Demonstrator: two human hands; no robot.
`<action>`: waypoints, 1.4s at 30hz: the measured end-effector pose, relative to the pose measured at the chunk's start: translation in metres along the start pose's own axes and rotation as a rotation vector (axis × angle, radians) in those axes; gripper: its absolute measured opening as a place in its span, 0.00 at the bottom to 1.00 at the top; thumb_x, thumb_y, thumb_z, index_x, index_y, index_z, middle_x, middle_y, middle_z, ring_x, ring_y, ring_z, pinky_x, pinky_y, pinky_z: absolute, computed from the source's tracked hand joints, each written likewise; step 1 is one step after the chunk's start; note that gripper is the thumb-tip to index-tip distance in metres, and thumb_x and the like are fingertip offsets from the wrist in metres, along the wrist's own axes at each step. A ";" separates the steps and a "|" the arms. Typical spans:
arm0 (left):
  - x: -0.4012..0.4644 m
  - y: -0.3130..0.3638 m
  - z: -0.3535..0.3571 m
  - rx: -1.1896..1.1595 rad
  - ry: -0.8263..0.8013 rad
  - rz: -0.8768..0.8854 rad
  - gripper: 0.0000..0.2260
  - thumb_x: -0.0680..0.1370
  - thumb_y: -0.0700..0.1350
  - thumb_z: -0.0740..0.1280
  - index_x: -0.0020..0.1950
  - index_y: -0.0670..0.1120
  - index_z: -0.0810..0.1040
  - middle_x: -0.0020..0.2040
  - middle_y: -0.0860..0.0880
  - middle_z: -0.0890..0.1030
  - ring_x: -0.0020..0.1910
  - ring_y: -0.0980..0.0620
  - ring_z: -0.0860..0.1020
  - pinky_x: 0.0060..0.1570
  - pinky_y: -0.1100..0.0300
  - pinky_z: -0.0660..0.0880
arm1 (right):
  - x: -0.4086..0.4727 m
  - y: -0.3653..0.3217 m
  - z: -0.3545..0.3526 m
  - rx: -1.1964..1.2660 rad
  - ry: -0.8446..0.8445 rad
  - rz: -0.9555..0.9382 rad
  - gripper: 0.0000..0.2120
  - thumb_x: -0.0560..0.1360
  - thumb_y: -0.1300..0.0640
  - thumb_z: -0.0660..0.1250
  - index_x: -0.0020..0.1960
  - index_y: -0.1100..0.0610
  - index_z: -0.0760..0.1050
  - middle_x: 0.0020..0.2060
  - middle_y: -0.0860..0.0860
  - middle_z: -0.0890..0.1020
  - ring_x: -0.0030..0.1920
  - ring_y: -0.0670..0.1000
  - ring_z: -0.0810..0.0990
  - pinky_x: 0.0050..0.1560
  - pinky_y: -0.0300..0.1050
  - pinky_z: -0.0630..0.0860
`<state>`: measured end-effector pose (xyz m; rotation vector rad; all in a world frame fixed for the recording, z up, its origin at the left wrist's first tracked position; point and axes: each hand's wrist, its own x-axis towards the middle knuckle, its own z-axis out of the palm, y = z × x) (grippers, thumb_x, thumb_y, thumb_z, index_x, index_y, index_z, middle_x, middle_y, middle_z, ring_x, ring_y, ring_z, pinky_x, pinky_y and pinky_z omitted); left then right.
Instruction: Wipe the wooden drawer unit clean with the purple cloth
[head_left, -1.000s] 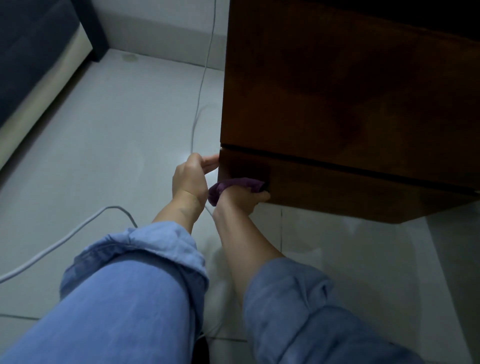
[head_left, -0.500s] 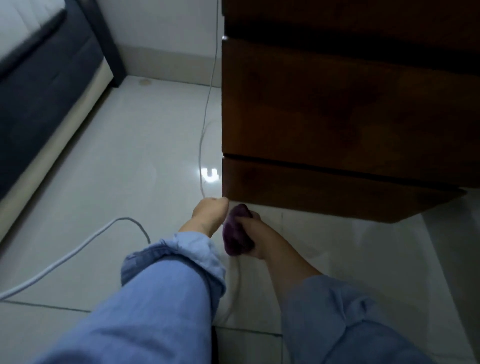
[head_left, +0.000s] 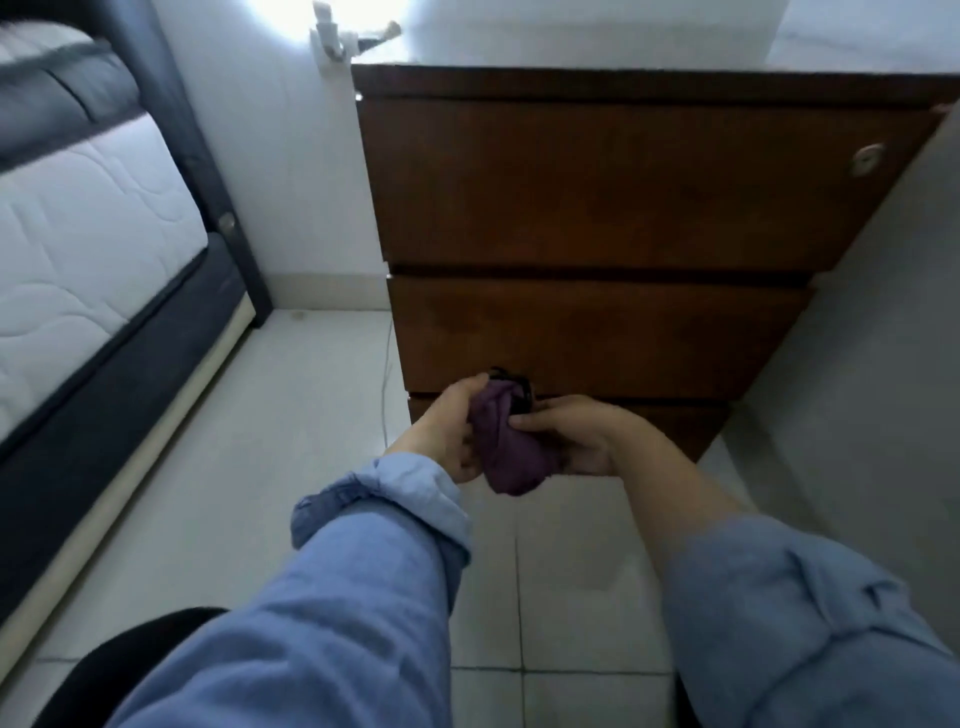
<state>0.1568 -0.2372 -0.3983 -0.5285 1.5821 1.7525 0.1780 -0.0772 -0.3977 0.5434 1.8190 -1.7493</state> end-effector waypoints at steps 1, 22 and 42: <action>-0.014 0.007 0.011 0.066 -0.023 0.025 0.18 0.75 0.57 0.66 0.45 0.42 0.82 0.37 0.45 0.82 0.40 0.46 0.79 0.44 0.57 0.77 | -0.012 -0.007 -0.004 -0.005 0.039 -0.030 0.17 0.72 0.58 0.73 0.59 0.59 0.77 0.55 0.58 0.83 0.54 0.57 0.82 0.57 0.55 0.78; -0.190 0.201 0.210 0.121 -0.032 0.723 0.09 0.80 0.42 0.61 0.58 0.47 0.65 0.44 0.48 0.76 0.38 0.51 0.76 0.32 0.59 0.74 | -0.233 -0.184 -0.126 0.212 0.601 -0.827 0.20 0.73 0.59 0.72 0.59 0.55 0.64 0.45 0.52 0.76 0.43 0.51 0.78 0.45 0.51 0.79; -0.083 0.291 0.305 1.182 0.253 1.057 0.18 0.77 0.46 0.62 0.66 0.58 0.75 0.65 0.50 0.74 0.68 0.45 0.64 0.65 0.50 0.61 | -0.141 -0.261 -0.265 -0.650 1.114 -0.689 0.09 0.68 0.45 0.67 0.49 0.42 0.74 0.51 0.48 0.83 0.58 0.55 0.77 0.62 0.55 0.71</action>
